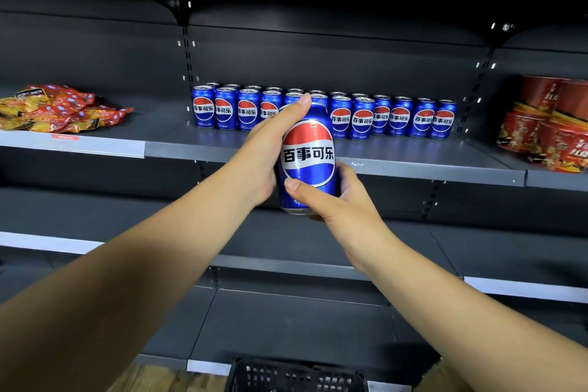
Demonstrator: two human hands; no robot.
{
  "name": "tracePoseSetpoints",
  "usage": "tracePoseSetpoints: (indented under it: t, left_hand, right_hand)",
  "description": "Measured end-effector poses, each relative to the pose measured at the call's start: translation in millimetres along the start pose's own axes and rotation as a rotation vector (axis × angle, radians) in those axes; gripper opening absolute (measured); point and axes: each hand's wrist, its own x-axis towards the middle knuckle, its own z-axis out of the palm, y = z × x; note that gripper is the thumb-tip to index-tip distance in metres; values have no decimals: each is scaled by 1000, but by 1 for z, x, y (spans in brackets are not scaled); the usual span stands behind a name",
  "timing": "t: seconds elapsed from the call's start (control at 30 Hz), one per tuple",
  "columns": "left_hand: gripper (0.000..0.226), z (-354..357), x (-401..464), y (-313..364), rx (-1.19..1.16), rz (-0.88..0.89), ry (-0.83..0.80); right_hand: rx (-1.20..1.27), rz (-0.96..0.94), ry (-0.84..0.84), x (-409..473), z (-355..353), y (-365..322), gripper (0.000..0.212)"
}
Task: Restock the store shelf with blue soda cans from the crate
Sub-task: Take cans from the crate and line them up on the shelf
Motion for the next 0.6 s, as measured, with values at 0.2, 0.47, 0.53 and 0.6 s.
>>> tracePoseSetpoints:
  t: [0.2,0.47,0.53,0.6]
  left_hand:
    - [25,-5,-2,0,-17,30,-46]
    - [17,-19,-7,3,-100,46,-96]
    - [18,-23,-9,4,-110,57,-111]
    - [16,-28,-11,5,-120,68,-115]
  right_hand:
    - [-9,24,7,0,5,2,49]
    - [-14,31,-2,-1,17,3,50]
    - [-11,37,0,-2,22,4,50]
    - [-8,38,6,-2,27,6,51]
